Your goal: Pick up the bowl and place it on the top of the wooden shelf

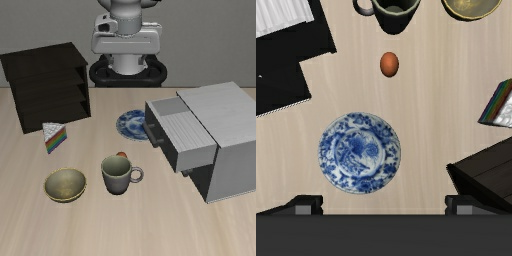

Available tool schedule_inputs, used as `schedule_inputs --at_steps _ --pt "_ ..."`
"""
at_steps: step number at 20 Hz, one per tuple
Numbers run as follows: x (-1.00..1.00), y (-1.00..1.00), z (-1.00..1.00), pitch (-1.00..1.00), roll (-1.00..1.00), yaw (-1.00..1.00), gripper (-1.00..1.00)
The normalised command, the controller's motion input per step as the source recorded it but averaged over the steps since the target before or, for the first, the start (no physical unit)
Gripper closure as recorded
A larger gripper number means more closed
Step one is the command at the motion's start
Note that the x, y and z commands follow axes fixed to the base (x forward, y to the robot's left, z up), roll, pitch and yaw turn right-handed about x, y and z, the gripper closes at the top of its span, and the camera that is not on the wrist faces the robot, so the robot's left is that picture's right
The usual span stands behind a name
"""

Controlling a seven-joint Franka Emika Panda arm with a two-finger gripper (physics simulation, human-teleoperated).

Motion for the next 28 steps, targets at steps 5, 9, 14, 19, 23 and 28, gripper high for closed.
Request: schedule_inputs --at_steps 5,9,14,19,23,28 --pt "1.00 0.00 0.00 0.00 0.00 0.00 -1.00" --pt "1.00 0.00 0.00 0.00 0.00 0.00 -1.00" --pt "1.00 0.00 0.00 0.00 0.00 0.00 -1.00" --pt "1.00 0.00 0.00 0.00 0.00 0.00 -1.00" --pt "1.00 0.00 0.00 0.00 0.00 0.00 -1.00" --pt "0.60 -0.40 0.00 0.00 0.00 0.00 -1.00"
